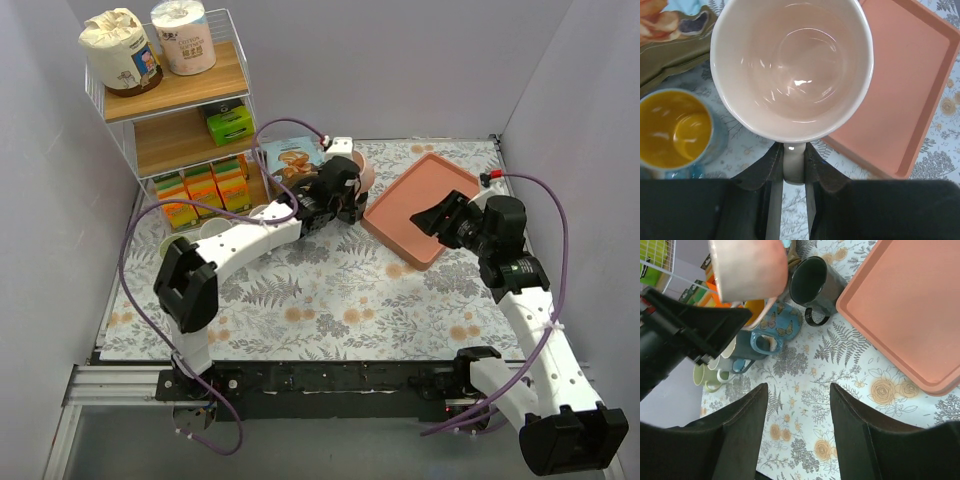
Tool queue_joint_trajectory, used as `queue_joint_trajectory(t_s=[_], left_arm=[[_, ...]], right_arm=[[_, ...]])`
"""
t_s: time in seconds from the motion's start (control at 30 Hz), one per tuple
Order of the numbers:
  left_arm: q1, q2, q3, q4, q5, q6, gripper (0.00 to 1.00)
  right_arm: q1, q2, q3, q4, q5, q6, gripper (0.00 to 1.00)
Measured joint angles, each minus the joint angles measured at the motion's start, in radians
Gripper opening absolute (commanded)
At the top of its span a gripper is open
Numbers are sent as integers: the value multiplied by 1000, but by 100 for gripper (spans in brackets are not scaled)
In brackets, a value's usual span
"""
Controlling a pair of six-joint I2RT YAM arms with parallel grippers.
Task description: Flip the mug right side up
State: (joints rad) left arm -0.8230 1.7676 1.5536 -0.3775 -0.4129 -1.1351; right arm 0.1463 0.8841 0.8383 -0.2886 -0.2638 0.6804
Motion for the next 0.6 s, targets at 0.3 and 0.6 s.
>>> queue_joint_trajectory(t_s=[0.3,0.6], left_arm=[[0,312,240,85,69,41,0],[-2,480,386,126,50,47,0]], right_arm=[[-3,-74,13,-84,67,-22,60],[-8,-127,14,-167,106,-30,59]])
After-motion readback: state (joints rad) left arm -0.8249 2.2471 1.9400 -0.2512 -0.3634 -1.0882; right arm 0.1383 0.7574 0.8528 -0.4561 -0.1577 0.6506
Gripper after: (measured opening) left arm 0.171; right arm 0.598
